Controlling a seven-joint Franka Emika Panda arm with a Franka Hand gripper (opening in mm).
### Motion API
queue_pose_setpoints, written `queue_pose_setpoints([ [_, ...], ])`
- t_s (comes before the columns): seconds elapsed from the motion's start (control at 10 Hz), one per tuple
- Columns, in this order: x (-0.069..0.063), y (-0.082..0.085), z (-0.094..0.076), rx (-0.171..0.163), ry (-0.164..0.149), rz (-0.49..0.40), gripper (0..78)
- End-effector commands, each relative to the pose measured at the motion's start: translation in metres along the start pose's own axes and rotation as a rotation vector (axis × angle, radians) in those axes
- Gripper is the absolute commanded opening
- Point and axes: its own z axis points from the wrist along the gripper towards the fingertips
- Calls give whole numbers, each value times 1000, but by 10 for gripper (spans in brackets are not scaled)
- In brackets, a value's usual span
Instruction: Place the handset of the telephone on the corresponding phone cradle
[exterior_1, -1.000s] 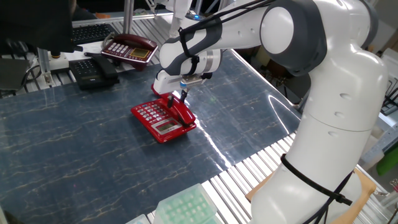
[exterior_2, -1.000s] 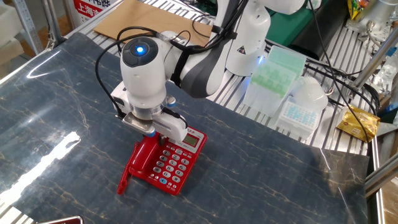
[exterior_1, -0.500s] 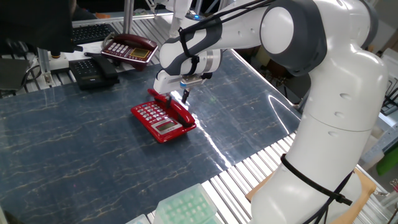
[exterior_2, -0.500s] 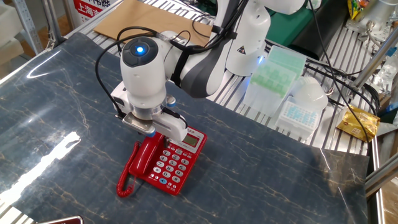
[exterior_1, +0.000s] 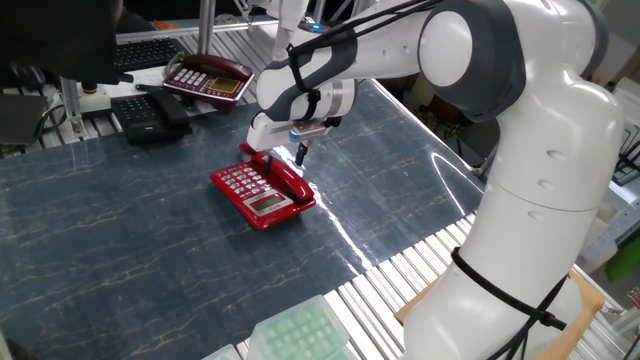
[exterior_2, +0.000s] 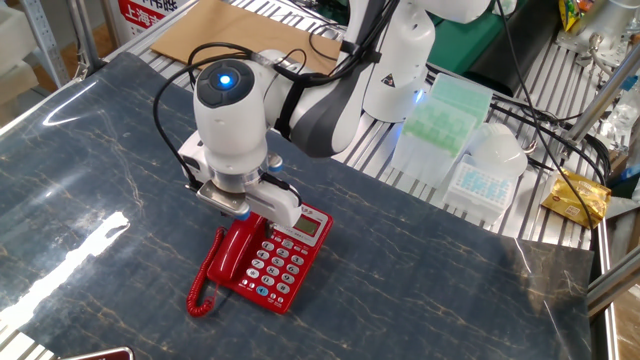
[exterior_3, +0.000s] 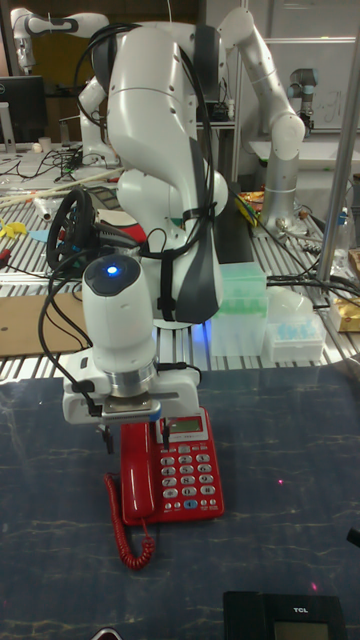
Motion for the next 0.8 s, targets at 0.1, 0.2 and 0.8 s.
queue_pose_setpoints([
  [0.1,0,10,-6,42,-43,48,774],
  [0.2,-1,13,-8,36,-45,74,774],
  [0.8,-17,40,-13,-2,-48,165,774],
])
